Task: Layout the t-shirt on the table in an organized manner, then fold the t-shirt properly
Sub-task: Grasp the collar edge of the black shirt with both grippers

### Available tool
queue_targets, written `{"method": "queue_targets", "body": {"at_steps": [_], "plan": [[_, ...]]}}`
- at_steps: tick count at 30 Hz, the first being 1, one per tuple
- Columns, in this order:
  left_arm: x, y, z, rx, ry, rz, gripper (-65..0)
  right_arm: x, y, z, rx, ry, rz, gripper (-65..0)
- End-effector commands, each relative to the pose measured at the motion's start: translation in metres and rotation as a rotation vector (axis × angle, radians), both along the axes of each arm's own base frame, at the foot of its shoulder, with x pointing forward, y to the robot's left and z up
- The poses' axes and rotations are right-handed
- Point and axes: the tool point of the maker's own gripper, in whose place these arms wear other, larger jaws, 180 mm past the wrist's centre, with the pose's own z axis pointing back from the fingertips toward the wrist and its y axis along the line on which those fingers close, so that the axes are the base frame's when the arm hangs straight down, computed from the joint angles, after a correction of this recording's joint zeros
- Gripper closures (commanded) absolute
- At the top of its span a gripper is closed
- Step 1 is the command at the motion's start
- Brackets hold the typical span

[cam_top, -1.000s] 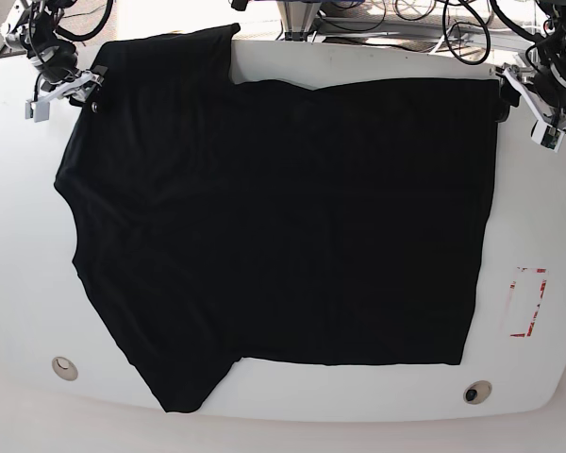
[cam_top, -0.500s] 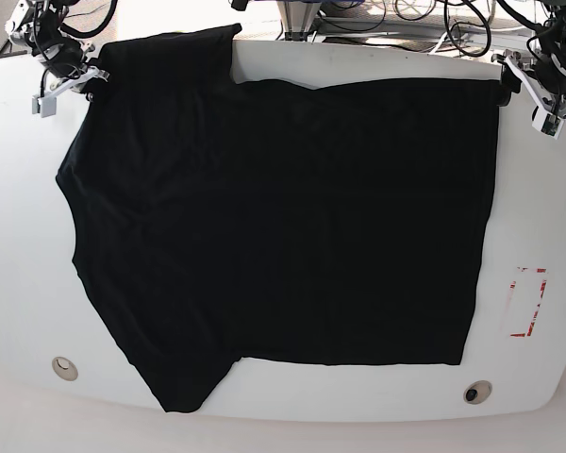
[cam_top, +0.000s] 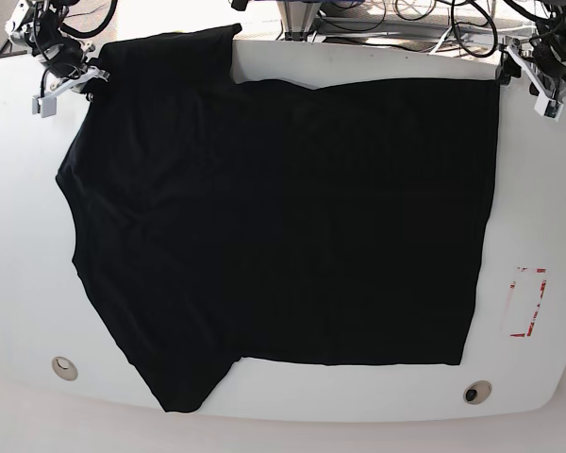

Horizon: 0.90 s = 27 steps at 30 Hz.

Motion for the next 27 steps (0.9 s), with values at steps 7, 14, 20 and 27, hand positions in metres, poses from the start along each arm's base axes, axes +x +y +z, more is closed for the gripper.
{"method": "queue_targets", "body": {"at_steps": [7, 14, 20, 27], "plan": [[0.009, -0.012, -0.008, -0.056, -0.029, -0.025, -40.7, -0.015, -0.002, -0.008, -0.017, 0.079, 0.022, 0.0], [0.010, -0.031, -0.015, -0.092, -0.018, -0.065, -40.7, -0.015, -0.001, -0.007, -0.015, 0.077, 0.022, 0.0], [0.018, -0.046, -0.018, -0.118, -0.032, -0.099, -40.7, -0.014, -0.001, -0.007, -0.012, 0.075, 0.021, 0.0], [0.019, -0.049, -0.019, -0.122, -0.031, -0.106, -26.9, -0.015, -0.002, -0.007, -0.013, 0.074, 0.020, 0.0]]}}
